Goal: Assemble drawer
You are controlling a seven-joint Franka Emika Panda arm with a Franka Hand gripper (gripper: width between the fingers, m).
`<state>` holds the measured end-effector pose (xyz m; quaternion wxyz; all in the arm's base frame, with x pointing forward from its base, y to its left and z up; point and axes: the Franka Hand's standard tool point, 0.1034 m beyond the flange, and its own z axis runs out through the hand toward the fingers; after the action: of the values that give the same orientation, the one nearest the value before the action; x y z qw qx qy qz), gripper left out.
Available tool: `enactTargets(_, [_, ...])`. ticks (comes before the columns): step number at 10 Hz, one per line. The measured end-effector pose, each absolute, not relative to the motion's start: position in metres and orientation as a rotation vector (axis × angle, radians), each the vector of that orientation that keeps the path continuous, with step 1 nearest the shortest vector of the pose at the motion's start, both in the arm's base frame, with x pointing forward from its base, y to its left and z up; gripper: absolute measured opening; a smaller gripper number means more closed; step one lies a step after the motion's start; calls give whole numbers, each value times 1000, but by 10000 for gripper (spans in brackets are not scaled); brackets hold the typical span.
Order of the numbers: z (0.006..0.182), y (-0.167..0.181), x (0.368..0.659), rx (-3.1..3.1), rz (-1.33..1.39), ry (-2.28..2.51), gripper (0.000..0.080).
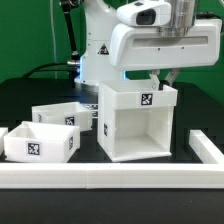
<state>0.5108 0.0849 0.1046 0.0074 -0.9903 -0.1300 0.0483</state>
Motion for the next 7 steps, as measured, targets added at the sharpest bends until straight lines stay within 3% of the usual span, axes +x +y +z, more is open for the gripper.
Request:
enactTargets(4, [105,96,549,-3087,37,-419,38])
enactTargets(7, [105,98,548,-3109,41,-138,38])
